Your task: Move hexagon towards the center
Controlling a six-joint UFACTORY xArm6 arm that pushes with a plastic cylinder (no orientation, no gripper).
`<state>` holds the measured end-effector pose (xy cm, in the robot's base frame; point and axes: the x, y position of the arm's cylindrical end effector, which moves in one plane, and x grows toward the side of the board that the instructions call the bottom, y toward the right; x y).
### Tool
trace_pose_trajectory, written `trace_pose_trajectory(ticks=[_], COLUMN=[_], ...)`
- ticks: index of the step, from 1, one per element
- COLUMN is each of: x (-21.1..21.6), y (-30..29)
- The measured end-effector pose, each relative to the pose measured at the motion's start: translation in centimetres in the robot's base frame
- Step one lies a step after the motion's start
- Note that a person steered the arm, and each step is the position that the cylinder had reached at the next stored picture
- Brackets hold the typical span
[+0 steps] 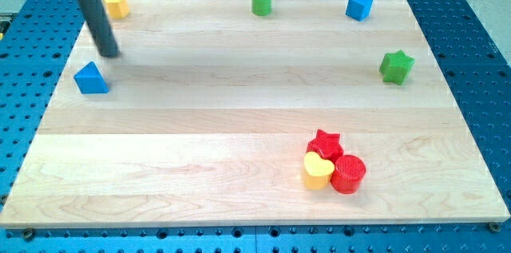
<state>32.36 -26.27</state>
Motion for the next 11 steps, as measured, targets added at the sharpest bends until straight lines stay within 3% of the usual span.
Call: trace_pose_trajectory(ticks=[1, 3, 4, 5, 6, 7, 8, 9, 10, 11], x=[-2.2, -11.0, -12.5, -10.2, -2.2, -2.9, -5.4, -1.0, 4.9, 7.2], y=[-4.2, -2.4, -1.6, 6.2, 12.4, 11.6, 7.3, 5.3, 12.3, 16.4])
